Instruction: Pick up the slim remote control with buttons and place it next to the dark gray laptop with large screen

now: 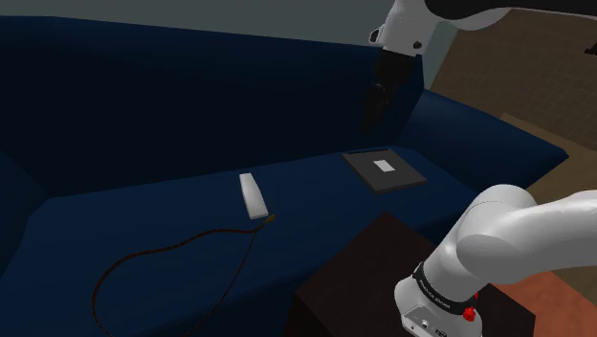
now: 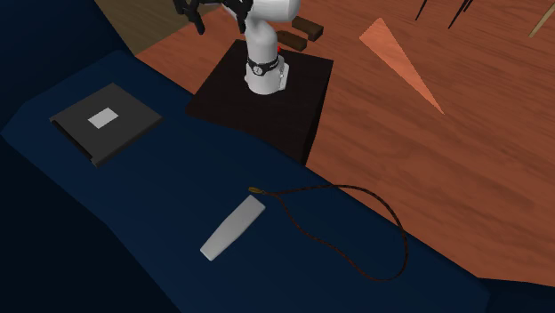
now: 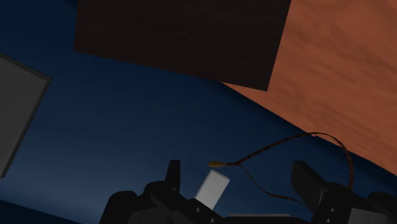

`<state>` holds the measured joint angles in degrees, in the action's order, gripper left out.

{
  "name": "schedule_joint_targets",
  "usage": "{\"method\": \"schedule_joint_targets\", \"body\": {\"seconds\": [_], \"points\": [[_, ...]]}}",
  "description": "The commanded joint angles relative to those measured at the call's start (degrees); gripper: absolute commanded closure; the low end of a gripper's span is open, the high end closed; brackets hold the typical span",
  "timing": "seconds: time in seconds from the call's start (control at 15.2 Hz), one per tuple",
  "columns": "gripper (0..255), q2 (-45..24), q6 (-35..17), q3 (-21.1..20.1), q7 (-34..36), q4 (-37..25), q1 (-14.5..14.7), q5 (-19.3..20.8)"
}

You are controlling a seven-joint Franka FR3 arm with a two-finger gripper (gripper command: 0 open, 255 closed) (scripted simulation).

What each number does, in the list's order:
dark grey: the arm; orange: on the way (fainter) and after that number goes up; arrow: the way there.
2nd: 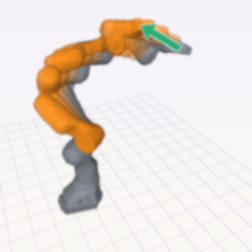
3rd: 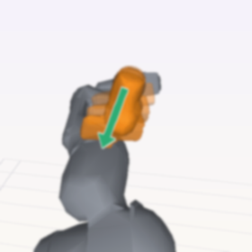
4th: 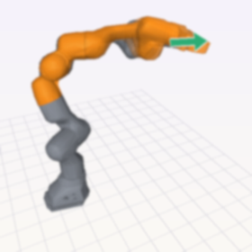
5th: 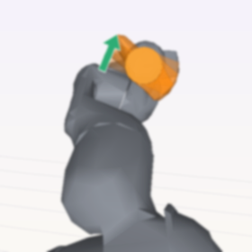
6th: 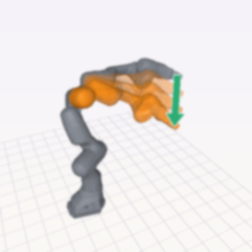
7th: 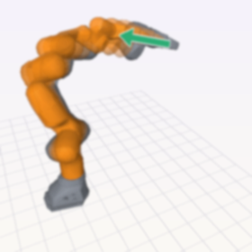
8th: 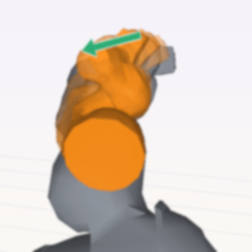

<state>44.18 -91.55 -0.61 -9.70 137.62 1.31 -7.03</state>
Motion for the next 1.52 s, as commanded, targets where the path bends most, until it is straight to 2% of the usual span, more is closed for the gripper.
{"method": "schedule_joint_targets", "body": {"seconds": [0.0, 0.46, 0.86, 1.19, 1.45], "points": [[0, 0.0, 0.0, 0.0, 0.0, 0.0, 0.0, 0.0], [0, -8.1, -15.2, -5.9, 8.1, 5.0, -0.4, -2.4], [0, -18.8, -28.0, -10.7, 15.5, 5.6, -1.2, -2.7], [0, -29.6, -37.8, -14.3, 22.6, 3.5, -2.6, -0.5], [0, -39.0, -44.4, -16.3, 29.6, 0.2, -3.7, 3.5]]}}
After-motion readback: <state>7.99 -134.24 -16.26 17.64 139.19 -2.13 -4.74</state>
